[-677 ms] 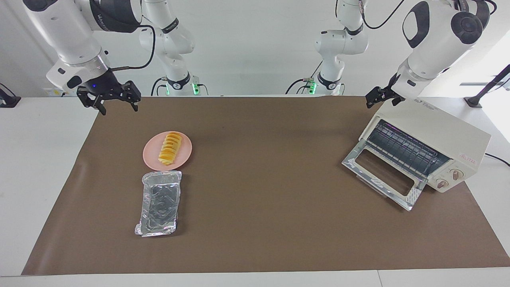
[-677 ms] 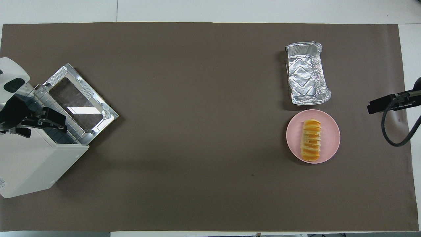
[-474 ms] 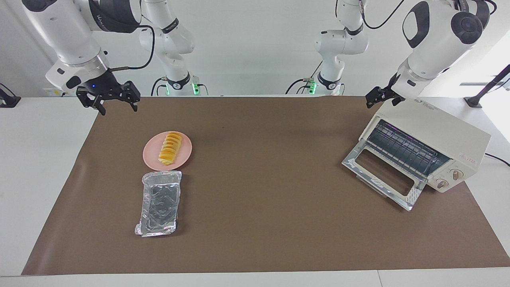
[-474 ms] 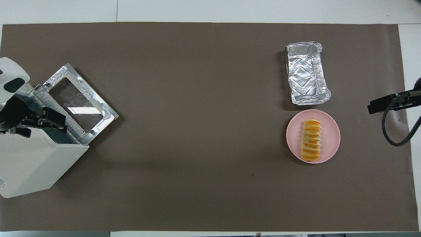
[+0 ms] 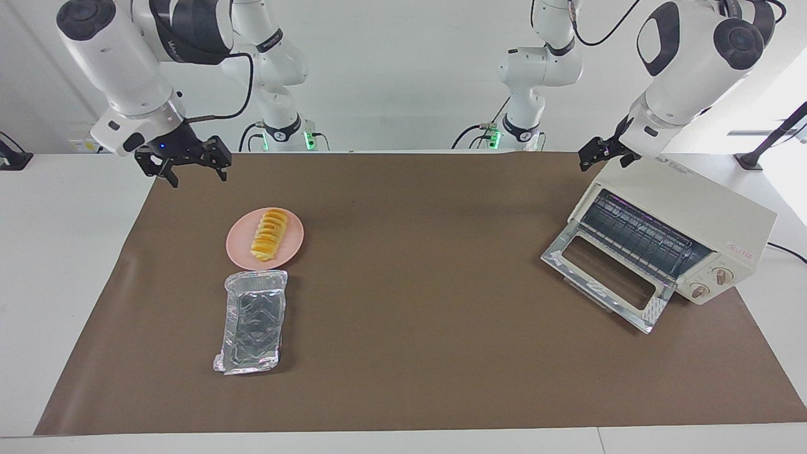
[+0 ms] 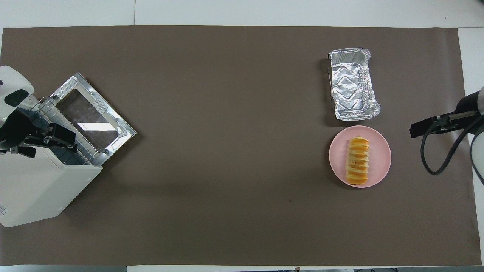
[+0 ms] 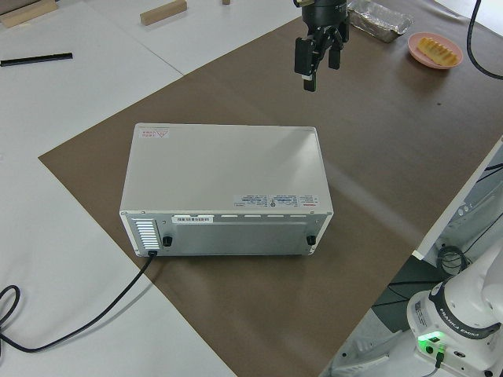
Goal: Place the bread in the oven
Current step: 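Reach the right gripper to the orange bread slices on the pink plate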
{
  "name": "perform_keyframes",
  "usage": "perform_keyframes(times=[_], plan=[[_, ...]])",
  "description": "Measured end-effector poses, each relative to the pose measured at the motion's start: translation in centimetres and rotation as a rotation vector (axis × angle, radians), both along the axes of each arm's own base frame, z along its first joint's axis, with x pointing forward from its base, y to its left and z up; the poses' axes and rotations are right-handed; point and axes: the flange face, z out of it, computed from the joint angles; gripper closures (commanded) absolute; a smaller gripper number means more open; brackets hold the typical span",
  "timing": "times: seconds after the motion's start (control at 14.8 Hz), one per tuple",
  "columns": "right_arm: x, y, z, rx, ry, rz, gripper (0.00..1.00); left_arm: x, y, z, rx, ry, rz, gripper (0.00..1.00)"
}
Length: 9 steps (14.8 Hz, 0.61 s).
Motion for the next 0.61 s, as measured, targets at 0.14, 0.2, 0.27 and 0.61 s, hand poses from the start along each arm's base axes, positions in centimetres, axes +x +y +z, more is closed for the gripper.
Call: perform_keyframes(times=[0.14,0.2,0.27,0.61], plan=[[-1.8,1.5,-4.6,-0.004,-0.009,0.027,0.0,0.0,0.0,0.0,0.0,0.0,0.0,0.0],[-2.8,2.3,-7.2,-0.007,-0.01,0.034,0.0,0.0,0.0,0.0,0.0,0.0,0.0,0.0],[-3.6,2.6,-9.4,-0.008,-0.013,0.035,0.0,0.0,0.0,0.0,0.0,0.0,0.0,0.0],[-7.1,2.5,-19.9,-0.003,-0.091,0.035,0.0,0.0,0.0,0.0,0.0,0.0,0.0,0.0]])
